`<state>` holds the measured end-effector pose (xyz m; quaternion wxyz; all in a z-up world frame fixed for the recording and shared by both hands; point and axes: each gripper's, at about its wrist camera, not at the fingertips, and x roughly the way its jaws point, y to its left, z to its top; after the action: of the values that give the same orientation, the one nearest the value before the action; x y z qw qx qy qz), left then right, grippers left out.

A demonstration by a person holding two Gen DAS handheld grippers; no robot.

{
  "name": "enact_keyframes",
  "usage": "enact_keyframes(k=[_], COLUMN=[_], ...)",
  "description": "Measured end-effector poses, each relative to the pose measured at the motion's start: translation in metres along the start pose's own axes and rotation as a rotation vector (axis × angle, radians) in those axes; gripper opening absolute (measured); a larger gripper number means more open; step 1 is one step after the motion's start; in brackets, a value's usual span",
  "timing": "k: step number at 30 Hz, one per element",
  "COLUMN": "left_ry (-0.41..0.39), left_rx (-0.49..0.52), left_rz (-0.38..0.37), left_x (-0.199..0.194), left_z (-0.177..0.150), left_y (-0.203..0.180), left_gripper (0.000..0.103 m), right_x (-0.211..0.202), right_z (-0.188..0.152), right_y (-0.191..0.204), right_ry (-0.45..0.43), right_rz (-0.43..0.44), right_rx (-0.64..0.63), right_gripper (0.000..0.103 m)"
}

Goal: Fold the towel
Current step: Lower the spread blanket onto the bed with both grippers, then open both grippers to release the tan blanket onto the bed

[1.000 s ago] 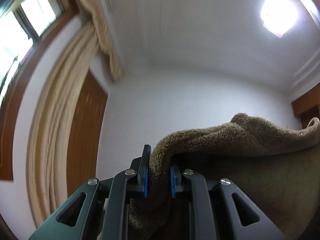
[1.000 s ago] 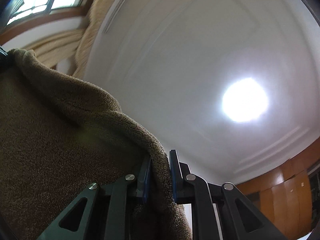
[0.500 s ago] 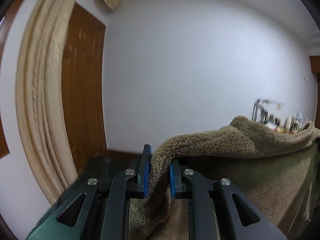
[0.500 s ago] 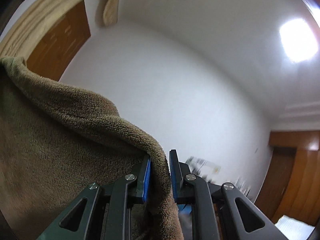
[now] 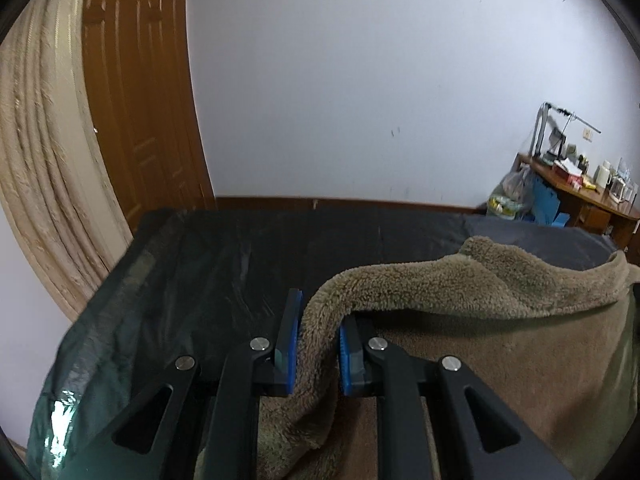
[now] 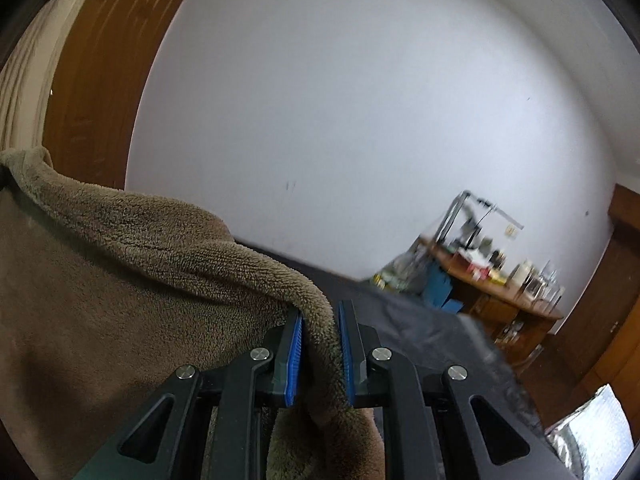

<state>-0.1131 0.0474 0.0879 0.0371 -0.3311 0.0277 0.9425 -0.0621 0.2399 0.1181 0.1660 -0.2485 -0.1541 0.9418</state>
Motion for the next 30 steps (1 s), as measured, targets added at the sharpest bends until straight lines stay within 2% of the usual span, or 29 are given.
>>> enact_keyframes(k=[8, 14, 17, 18, 19, 20, 22, 27, 30], left_ry=[0.128, 0.226, 0.240, 0.235, 0.229, 0.227, 0.224, 0.216, 0.223], left_rx=[0.026, 0.077, 0.108, 0.116, 0.122, 0.121, 0.112, 0.091, 0.071], left_rz=[0.004, 0.031, 0.076, 0.097, 0.118, 0.129, 0.143, 0.179, 0.178], left_x=[0.050, 0.075, 0.080, 0.080, 0.079, 0.078, 0.077, 0.074, 0.072], left_z=[-0.011, -0.027, -0.030, -0.031, -0.031, -0.032, -0.033, -0.036, -0.037], left_y=[-0.005, -0.014, -0.018, -0.020, -0.019, -0.019, -0.018, -0.015, -0.012], left_gripper=[0.019, 0.022, 0.041, 0.051, 0.060, 0.064, 0.079, 0.088, 0.092], right_x=[0.065, 0.086, 0.093, 0.093, 0.094, 0.096, 0.091, 0.076, 0.067], right_z=[-0.045, -0.064, -0.071, -0.070, -0.070, -0.071, -0.068, -0.076, -0.082], right_y=[0.003, 0.011, 0.013, 0.013, 0.014, 0.016, 0.021, 0.032, 0.029], right_ry=[0.168, 0.244, 0.280, 0.292, 0.313, 0.334, 0.356, 0.357, 0.361], right_rz=[0.072, 0.099, 0.112, 0.117, 0.125, 0.134, 0.132, 0.116, 0.113], right_rx=[-0.006, -0.048, -0.065, -0.065, -0.070, -0.075, -0.094, -0.113, -0.090], right_gripper=[0.016, 0.016, 0.017, 0.017, 0.020, 0.022, 0.024, 0.026, 0.037])
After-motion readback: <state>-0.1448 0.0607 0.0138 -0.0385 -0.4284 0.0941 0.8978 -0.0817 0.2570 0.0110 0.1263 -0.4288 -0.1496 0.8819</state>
